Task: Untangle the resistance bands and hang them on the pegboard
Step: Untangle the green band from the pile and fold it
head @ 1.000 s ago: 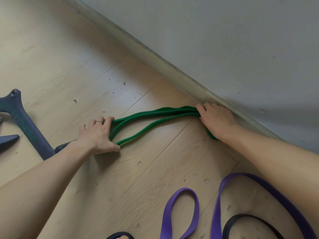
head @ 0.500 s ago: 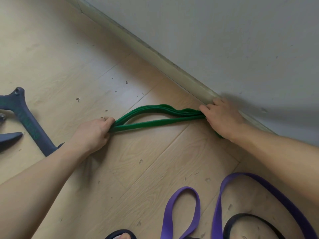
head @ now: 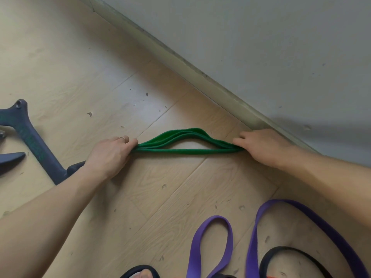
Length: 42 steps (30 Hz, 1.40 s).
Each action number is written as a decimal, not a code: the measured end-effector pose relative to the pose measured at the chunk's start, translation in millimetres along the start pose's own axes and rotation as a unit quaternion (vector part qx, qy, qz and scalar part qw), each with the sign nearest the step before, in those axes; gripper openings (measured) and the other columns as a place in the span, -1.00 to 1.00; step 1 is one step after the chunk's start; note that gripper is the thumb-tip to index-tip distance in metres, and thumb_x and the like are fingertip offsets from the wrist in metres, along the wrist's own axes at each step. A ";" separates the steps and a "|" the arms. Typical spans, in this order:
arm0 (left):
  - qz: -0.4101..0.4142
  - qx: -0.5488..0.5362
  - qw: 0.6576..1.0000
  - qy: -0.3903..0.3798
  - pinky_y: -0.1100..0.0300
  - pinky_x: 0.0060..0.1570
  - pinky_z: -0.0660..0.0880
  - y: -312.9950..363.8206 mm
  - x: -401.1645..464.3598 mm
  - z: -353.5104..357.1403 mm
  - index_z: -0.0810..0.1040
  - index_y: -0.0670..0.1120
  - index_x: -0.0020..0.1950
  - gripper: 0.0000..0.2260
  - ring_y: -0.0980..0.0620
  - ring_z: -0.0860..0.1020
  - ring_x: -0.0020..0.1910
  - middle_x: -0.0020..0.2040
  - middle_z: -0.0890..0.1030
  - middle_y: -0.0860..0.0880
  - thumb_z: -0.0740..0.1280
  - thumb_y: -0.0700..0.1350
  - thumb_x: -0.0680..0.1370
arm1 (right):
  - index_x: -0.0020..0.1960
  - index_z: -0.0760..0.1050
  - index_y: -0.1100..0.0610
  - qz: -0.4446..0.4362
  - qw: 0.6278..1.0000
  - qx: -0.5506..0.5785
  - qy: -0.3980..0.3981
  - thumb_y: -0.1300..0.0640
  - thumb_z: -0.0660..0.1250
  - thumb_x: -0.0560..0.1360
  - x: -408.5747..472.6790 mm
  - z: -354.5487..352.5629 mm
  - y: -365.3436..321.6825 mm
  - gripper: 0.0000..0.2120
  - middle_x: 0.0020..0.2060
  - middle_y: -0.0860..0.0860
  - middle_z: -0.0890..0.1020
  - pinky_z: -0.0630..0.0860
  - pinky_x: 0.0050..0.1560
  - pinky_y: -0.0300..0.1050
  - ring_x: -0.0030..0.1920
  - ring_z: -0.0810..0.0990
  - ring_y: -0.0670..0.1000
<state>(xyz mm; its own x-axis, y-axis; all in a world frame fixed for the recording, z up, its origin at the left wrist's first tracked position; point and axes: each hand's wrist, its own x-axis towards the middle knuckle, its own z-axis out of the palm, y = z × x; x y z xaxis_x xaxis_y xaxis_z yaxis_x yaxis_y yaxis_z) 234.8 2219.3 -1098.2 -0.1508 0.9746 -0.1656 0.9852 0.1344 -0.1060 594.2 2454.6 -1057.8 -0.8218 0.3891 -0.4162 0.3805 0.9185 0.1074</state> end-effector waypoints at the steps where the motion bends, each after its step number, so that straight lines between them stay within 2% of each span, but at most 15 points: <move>1: 0.016 0.011 1.000 -0.003 0.09 -0.37 0.35 0.3 0.8 2.3 0.51 -0.08 0.04 -0.82 -0.19 0.59 -0.24 -0.18 0.56 -0.09 0.47 -0.19 0.51 | 0.35 0.38 -0.02 -0.009 1.000 -0.013 -0.001 0.26 0.16 0.64 -5.6 2.2 0.9 -0.66 -0.13 -0.03 0.41 0.31 -0.33 -0.10 -0.20 0.49 0.04; 3: 0.031 0.033 0.999 -0.007 0.04 -0.29 0.48 2.8 2.1 5.6 0.52 -0.09 -0.01 -0.79 -0.18 0.59 -0.26 -0.19 0.57 -0.10 0.52 -0.17 0.46 | 0.34 0.36 -0.01 0.016 1.000 -0.005 -0.003 0.29 0.18 0.62 -14.9 6.8 -1.8 -0.65 -0.13 -0.01 0.41 0.33 -0.38 -0.09 -0.27 0.47 0.04; 5: -0.008 0.033 0.999 -0.026 -0.04 -0.02 0.53 6.0 5.5 -1.8 0.53 -0.08 0.03 -0.73 -0.19 0.61 -0.15 -0.13 0.60 -0.11 0.54 -0.04 0.46 | 0.30 0.36 0.01 0.069 0.997 0.026 -0.007 0.30 0.19 0.59 -17.7 11.2 -9.2 -0.66 -0.10 0.01 0.41 0.34 -0.40 -0.07 -0.30 0.47 0.05; 7: -0.077 0.057 0.991 -0.095 -0.08 0.33 0.37 10.4 11.0 -14.9 0.47 -0.03 0.20 -0.59 -0.18 0.56 0.16 0.12 0.60 -0.11 0.45 0.17 0.50 | 0.22 0.36 0.05 0.130 0.989 0.063 -0.014 0.30 0.21 0.58 -13.9 12.8 -19.1 -0.74 -0.09 0.02 0.37 0.33 -0.43 -0.06 -0.33 0.44 0.04; 9: -0.112 0.073 0.979 -0.151 -0.08 0.48 0.20 20.7 19.9 -29.1 0.35 -0.02 0.38 -0.38 -0.15 0.40 0.40 0.34 0.50 -0.13 0.44 0.24 0.45 | 0.11 0.33 0.09 0.179 0.979 0.094 -0.025 0.28 0.26 0.56 -8.3 10.2 -27.1 -0.80 -0.10 0.02 0.32 0.31 -0.45 -0.08 -0.33 0.43 0.03; 13: -0.016 -0.066 0.987 -0.147 -0.14 0.60 0.08 76.0 41.9 -51.7 -0.09 -0.01 0.66 0.10 -0.16 0.17 0.60 0.61 0.22 -0.14 0.50 0.29 0.36 | 0.01 0.25 0.09 0.202 0.973 0.109 -0.026 0.25 0.34 0.51 -0.9 -2.1 -40.5 -0.74 -0.01 0.06 0.37 0.45 -0.38 -0.05 -0.25 0.52 0.09; 15: 0.021 -0.087 0.987 -0.134 -0.15 0.61 0.08 105.2 51.1 -53.9 -0.13 -0.01 0.67 0.07 -0.14 0.18 0.61 0.63 0.21 -0.11 0.48 0.27 0.42 | 0.04 0.25 0.10 0.197 0.974 0.102 -0.040 0.23 0.36 0.51 1.6 -7.8 -44.5 -0.72 0.09 0.11 0.39 0.47 -0.37 -0.05 -0.23 0.54 0.10; 17: 0.028 -0.075 0.991 -0.110 -0.11 0.53 0.24 124.4 59.1 -48.5 0.04 -0.03 0.63 -0.14 -0.15 0.34 0.50 0.52 0.36 -0.13 0.45 0.14 0.49 | 0.14 0.30 0.11 0.189 0.976 0.091 -0.048 0.20 0.38 0.50 3.7 -10.0 -46.9 -0.68 0.22 0.17 0.37 0.46 -0.39 -0.06 -0.23 0.55 0.10; 19: 0.038 -0.049 0.996 -0.063 -0.01 0.25 0.41 131.7 63.8 -42.1 0.26 -0.04 0.47 -0.49 -0.15 0.48 0.29 0.33 0.50 -0.13 0.35 -0.05 0.57 | 0.32 0.32 0.11 0.173 0.981 0.076 -0.031 0.12 0.41 0.50 6.1 -8.5 -49.1 -0.54 0.38 0.20 0.31 0.48 -0.39 -0.06 -0.20 0.56 0.09; 21: 0.042 -0.036 0.998 -0.035 0.05 -0.01 0.38 132.9 63.8 -40.2 0.33 -0.04 0.34 -0.69 -0.15 0.51 0.15 0.21 0.52 -0.11 0.25 -0.18 0.61 | 0.42 0.29 0.09 0.146 0.987 0.065 -0.004 0.01 0.40 0.53 8.4 -6.5 -54.7 -0.46 0.45 0.18 0.26 0.49 -0.40 -0.06 -0.15 0.54 0.09; 25: 0.052 -0.038 0.998 -0.027 0.07 -0.14 0.29 133.4 65.0 -42.0 0.36 -0.04 0.29 -0.76 -0.14 0.53 0.10 0.14 0.53 -0.09 0.23 -0.22 0.64 | 0.40 0.30 0.09 0.106 0.989 0.082 0.056 0.06 0.31 0.59 17.5 -4.2 -69.9 -0.57 0.27 0.11 0.39 0.23 -0.45 -0.07 -0.14 0.50 0.12; 29: 0.050 -0.057 0.997 -0.030 0.04 -0.25 0.30 126.2 69.3 -39.1 0.40 -0.07 0.24 -0.80 -0.16 0.56 0.01 0.07 0.57 -0.09 0.23 -0.22 0.62 | 0.14 0.44 0.13 0.110 0.988 0.079 0.080 0.20 0.27 0.62 28.1 0.2 -67.9 -0.89 -0.11 0.04 0.41 0.30 -0.36 -0.03 -0.23 0.47 0.12; 32: 0.057 -0.072 0.995 -0.043 0.02 -0.25 0.38 121.7 71.0 -37.6 0.44 -0.08 0.22 -0.82 -0.17 0.56 0.00 0.06 0.57 -0.09 0.22 -0.19 0.63 | 0.12 0.42 0.13 0.104 0.987 0.090 0.080 0.16 0.27 0.63 28.5 -0.9 -61.6 -0.91 -0.13 0.03 0.40 0.40 -0.36 -0.02 -0.26 0.48 0.11; 37: 0.059 -0.063 0.994 -0.060 0.07 -0.02 0.40 125.2 65.4 -38.5 0.40 -0.04 0.32 -0.67 -0.12 0.53 0.11 0.13 0.53 -0.06 0.32 -0.09 0.57 | 0.41 0.26 0.08 0.119 0.989 0.088 0.027 0.08 0.36 0.57 19.3 -3.2 -52.4 -0.53 0.25 0.12 0.38 0.40 -0.38 -0.04 -0.12 0.50 0.10; 42: 0.041 -0.066 0.995 -0.069 0.04 0.22 0.42 128.3 63.5 -41.9 0.35 -0.05 0.38 -0.54 -0.13 0.52 0.20 0.22 0.53 -0.08 0.33 0.07 0.54 | 0.65 -0.10 0.00 0.090 0.994 0.054 0.034 0.03 0.37 0.57 14.5 0.2 -49.2 -0.16 0.61 0.20 0.04 0.40 -0.35 -0.08 0.07 0.56 0.14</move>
<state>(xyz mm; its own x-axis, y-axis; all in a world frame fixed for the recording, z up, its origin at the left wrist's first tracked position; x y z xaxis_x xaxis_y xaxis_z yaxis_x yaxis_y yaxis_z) 355.0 2305.9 -1081.2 -0.0704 0.9508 -0.3018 0.9953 0.0870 0.0418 563.6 2415.0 -1069.3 -0.7623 0.5530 -0.3364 0.5638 0.8225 0.0746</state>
